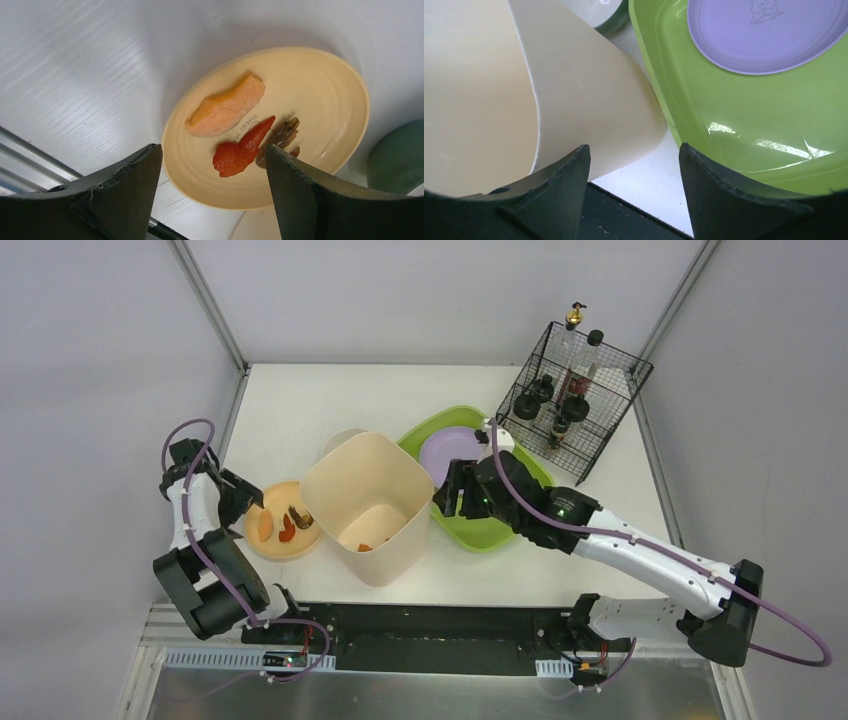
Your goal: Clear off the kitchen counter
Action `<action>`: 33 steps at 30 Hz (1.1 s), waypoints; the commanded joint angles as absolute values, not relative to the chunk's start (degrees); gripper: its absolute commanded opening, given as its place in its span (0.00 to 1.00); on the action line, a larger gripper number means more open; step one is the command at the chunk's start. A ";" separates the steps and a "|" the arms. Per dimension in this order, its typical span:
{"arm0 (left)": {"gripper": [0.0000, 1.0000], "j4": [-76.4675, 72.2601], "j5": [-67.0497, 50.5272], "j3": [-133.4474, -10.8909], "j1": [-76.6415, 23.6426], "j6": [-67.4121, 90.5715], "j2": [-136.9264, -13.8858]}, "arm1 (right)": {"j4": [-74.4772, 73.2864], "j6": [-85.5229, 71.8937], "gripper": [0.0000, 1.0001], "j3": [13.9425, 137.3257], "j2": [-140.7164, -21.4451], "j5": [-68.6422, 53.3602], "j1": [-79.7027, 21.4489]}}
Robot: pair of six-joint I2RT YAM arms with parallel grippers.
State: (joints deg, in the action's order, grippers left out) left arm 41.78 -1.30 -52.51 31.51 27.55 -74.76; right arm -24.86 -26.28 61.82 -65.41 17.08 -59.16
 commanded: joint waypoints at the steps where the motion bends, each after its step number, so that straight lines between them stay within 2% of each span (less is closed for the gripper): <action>1: 0.77 39.38 -5.86 -52.43 33.33 24.54 -77.57 | -20.35 -26.18 0.68 62.40 -65.86 15.57 -60.20; 11: 0.74 39.46 -5.07 -53.42 35.67 22.71 -81.83 | -17.53 -25.78 0.69 59.43 -63.94 14.71 -60.81; 21: 0.67 42.11 1.30 -55.91 35.77 22.50 -83.91 | -19.16 -23.81 0.72 57.59 -55.44 18.92 -60.72; 33: 0.60 39.99 -2.05 -56.28 35.90 22.07 -88.86 | -19.32 -23.32 0.73 55.10 -49.51 20.64 -60.70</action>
State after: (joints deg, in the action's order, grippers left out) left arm 40.36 -0.93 -55.42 35.35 23.09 -88.92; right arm -20.75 -24.34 55.83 -50.78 19.00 -60.42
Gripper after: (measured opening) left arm 0.612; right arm 0.730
